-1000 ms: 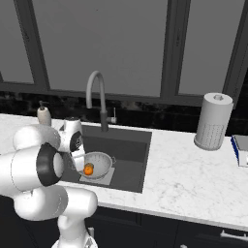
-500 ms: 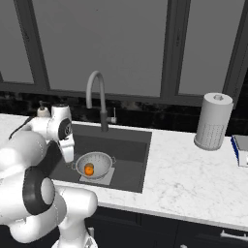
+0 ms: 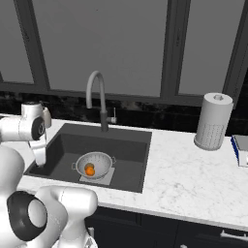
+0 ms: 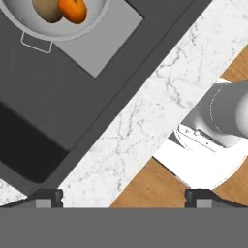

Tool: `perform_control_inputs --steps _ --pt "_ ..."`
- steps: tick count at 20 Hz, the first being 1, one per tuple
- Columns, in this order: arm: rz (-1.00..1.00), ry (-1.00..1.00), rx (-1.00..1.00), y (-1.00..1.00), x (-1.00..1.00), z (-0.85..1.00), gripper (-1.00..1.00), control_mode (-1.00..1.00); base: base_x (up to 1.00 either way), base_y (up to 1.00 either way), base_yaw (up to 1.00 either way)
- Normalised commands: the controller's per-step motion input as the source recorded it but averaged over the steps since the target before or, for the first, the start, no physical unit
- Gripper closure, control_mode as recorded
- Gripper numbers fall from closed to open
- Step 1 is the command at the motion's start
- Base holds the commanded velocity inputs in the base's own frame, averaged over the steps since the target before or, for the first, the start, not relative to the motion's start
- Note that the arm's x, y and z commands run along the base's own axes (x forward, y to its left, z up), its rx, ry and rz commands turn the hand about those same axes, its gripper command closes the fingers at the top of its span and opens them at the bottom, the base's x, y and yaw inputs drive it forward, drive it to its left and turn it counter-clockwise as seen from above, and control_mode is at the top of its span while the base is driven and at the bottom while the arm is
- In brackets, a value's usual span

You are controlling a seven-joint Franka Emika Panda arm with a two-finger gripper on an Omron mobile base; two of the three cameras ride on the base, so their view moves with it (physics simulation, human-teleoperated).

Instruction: Put the colander in the sink, put the tangerine, kiwi, pear in the colander, and turn on the sink faucet and pour water over the colander.

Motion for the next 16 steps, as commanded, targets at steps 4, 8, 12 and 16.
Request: perform_control_inputs --steps 4,8,12,16 --pt "0.00 0.03 0.00 0.85 -0.41 0.17 -1.00 -1.00 0.00 0.00 0.00" --pt "-0.08 0.00 0.00 0.73 -0.27 0.17 -1.00 -1.00 0.00 0.00 0.00" --pt "-0.19 0.00 0.00 0.71 -0.06 0.08 -1.00 -1.00 0.00 0.00 0.00" --pt "-0.25 0.00 0.00 0.66 0.00 0.00 -1.00 -1.00 0.00 0.00 0.00"
